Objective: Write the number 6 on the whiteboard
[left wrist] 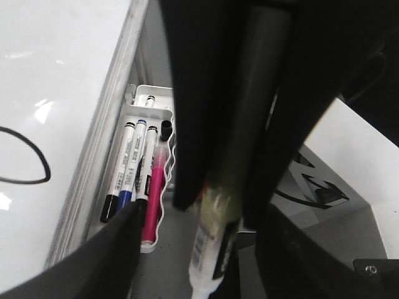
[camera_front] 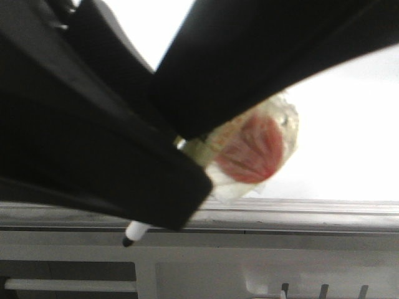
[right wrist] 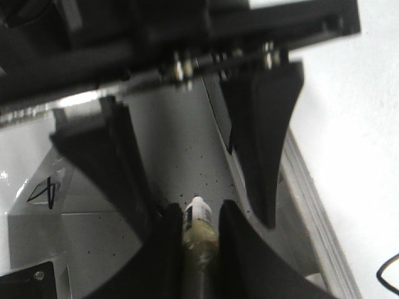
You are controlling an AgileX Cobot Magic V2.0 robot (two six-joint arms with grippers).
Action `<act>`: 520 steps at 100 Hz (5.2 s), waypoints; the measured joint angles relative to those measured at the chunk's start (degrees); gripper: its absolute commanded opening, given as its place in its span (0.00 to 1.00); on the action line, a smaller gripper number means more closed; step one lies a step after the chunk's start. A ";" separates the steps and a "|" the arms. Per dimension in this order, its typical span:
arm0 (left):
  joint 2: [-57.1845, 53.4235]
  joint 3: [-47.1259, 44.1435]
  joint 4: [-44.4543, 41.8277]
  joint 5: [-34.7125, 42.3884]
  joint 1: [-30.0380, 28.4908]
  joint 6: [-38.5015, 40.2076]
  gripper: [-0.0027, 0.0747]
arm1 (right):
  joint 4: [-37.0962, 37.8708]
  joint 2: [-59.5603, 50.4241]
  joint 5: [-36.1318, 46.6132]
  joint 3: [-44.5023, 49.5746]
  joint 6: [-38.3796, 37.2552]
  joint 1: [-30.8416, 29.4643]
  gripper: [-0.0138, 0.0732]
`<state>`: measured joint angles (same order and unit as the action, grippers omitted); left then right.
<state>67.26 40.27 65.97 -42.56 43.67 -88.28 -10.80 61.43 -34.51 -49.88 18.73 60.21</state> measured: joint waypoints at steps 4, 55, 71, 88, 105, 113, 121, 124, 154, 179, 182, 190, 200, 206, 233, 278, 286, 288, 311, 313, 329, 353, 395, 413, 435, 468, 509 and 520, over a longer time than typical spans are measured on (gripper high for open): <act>0.48 0.13 0.70 0.55 0.56 0.00 0.50 | -0.14 0.00 0.26 0.00 0.00 0.00 0.11; 2.25 0.13 2.48 0.88 1.97 -2.68 0.01 | -0.57 0.00 0.77 0.00 -0.94 0.00 0.14; 2.25 0.13 2.50 0.05 1.97 -2.61 0.01 | -0.67 0.00 1.29 0.00 -0.93 0.00 0.48; 2.25 0.13 2.48 -2.65 1.97 -1.03 0.01 | 2.17 -0.37 2.48 0.12 -0.08 -0.10 0.85; 2.03 0.25 3.74 -4.53 1.97 -0.09 0.01 | 3.94 -2.98 3.21 0.49 0.35 -0.22 0.83; 1.91 0.62 5.44 -4.64 1.23 0.83 0.01 | 4.28 -4.87 4.07 0.73 0.39 -0.94 0.76; 2.08 0.65 5.90 -3.02 -0.55 2.54 0.01 | 2.62 -7.69 8.29 0.49 0.39 -1.95 0.60; 2.33 0.55 6.04 -1.68 -1.37 3.32 0.01 | 2.00 -9.28 9.69 0.22 0.39 -2.42 0.53; 2.44 0.51 19.49 16.59 -4.83 6.00 0.01 | 1.49 -19.08 8.60 -0.05 0.18 -11.08 0.08; 3.49 0.42 29.40 35.72 -2.34 6.03 0.01 | 1.59 -20.41 3.49 -0.05 0.18 -12.84 0.08; 3.89 0.42 30.60 37.07 -1.91 6.03 0.01 | 1.59 -20.41 3.01 -0.05 0.18 -12.84 0.08; 5.31 0.42 34.61 40.21 -0.59 6.14 0.01 | 1.59 -20.41 2.31 -0.05 0.18 -12.84 0.08; 7.26 0.30 37.41 40.85 1.78 6.13 0.01 | 1.59 -20.41 2.09 -0.05 0.18 -12.84 0.08; 8.29 0.30 37.92 40.85 3.00 6.13 0.01 | 1.59 -20.41 1.98 -0.05 0.18 -12.84 0.08; 10.87 1.01 38.65 44.72 6.28 6.24 0.01 | 1.59 -20.41 1.51 -0.05 0.18 -12.84 0.08; 11.00 1.28 38.98 46.42 6.74 6.47 0.19 | 1.59 -20.41 0.83 -0.05 0.18 -12.84 0.08; 11.00 1.28 38.98 46.96 6.87 6.47 0.38 | 1.59 -20.41 0.73 -0.05 0.18 -12.84 0.08; 11.00 1.28 38.98 46.97 6.87 6.47 0.43 | 1.59 -20.41 0.73 -0.05 0.18 -12.84 0.08; 11.00 1.52 38.98 47.98 7.48 8.13 0.57 | 1.59 -20.41 0.73 -0.05 0.18 -12.84 0.08; 11.00 1.56 38.98 48.16 7.48 8.24 0.57 | 1.59 -20.41 0.73 -0.05 0.18 -12.84 0.08; 10.89 1.65 38.98 48.52 7.61 8.32 0.62 | 1.59 -20.41 0.73 -0.05 0.18 -12.84 0.08; 9.03 3.43 38.99 52.27 7.61 8.50 0.77 | 1.69 -20.41 0.73 -0.05 0.18 -12.84 0.08; -14.43 -4.15 40.14 77.58 13.09 -1.93 0.05 | 7.53 -32.50 0.49 5.08 0.18 -12.84 0.09; -29.54 -14.95 40.25 77.68 14.62 -3.02 0.01 | 11.80 -46.14 0.38 16.08 -0.19 -13.12 0.09; -40.07 -21.52 40.25 71.86 14.75 -2.97 0.01 | 12.04 -56.72 0.15 22.60 -0.23 -13.12 0.09; -41.11 -22.48 40.25 71.13 14.75 -2.97 0.01 | 12.04 -58.66 -0.31 23.37 -0.42 -13.12 0.09; -42.30 -23.11 40.25 71.26 14.75 -3.06 0.01 | 12.04 -58.66 -0.57 23.39 -0.51 -13.12 0.09; -45.33 -24.92 36.00 70.80 12.63 -3.06 0.01 | 12.04 -58.66 -0.57 23.39 -0.51 -13.12 0.09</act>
<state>21.93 15.35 101.97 28.24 56.30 -91.34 1.24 2.78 -35.07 -26.49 18.22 47.08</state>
